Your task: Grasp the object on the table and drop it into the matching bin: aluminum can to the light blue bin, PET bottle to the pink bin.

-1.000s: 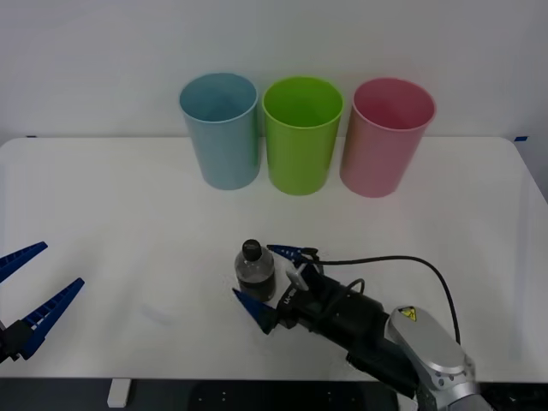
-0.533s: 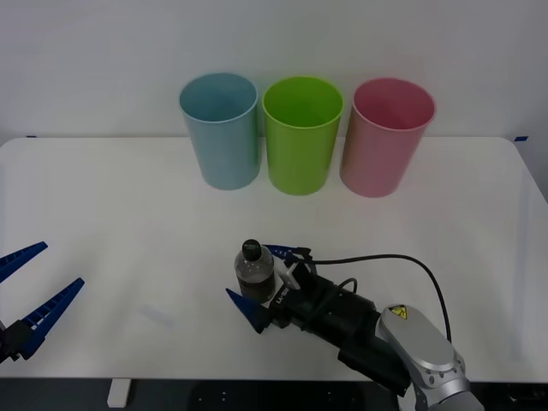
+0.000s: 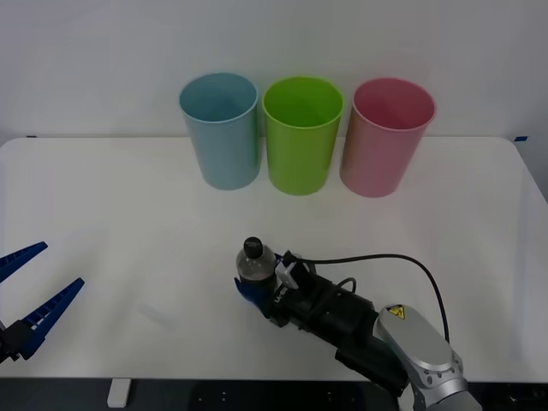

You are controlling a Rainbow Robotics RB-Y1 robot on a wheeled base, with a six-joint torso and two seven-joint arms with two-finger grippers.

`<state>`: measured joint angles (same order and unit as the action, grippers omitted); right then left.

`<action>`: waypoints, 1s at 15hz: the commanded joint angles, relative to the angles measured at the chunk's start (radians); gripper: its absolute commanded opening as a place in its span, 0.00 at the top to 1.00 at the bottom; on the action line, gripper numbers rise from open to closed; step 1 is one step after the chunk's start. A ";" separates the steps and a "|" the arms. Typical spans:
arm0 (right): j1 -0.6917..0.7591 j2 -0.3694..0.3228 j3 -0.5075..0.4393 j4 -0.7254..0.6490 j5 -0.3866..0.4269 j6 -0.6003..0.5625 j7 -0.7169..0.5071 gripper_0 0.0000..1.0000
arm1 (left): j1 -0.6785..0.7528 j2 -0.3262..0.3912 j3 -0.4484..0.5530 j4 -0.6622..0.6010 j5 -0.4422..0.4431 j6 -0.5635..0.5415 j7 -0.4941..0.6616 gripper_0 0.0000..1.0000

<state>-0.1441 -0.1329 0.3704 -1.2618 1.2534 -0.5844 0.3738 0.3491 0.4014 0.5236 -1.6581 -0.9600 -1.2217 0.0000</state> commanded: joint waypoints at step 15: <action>0.011 -0.083 -0.022 -0.119 -0.035 0.054 -0.125 1.00 | 0.000 0.000 0.000 0.000 0.000 0.000 0.000 0.00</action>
<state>-0.1399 -0.2070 0.3502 -1.3624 1.2184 -0.5306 0.2694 0.3491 0.4014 0.5236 -1.6581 -0.9599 -1.2217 0.0000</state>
